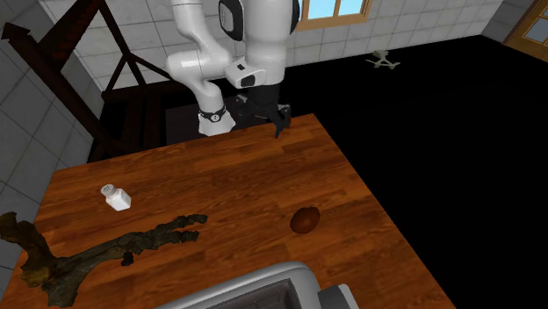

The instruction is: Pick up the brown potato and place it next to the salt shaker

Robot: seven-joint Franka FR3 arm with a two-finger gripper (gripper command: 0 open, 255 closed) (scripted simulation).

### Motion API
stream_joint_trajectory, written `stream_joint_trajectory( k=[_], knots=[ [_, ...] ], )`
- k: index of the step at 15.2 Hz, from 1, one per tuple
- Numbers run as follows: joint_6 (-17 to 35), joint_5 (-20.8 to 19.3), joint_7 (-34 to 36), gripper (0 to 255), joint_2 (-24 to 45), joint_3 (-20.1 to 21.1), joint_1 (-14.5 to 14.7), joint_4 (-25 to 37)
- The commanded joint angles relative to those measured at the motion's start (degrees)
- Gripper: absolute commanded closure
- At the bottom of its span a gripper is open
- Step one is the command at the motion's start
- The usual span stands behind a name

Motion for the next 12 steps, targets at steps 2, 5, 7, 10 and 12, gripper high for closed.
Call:
stream_joint_trajectory(
  k=[2,5,7,10,12],
  knots=[
    [2.21,-2.51,8.33,0,7.98,2.80,-1.14,4.87],
    [3.32,-5.88,16.16,0,15.67,4.43,-1.57,10.12],
    [3.56,-8.38,21.22,0,20.89,4.90,-1.35,14.08],
    [3.22,-12.00,28.20,0,28.70,4.65,-0.27,20.69],
    [2.59,-14.10,32.32,0,33.83,3.98,0.83,25.55]
  ],
)
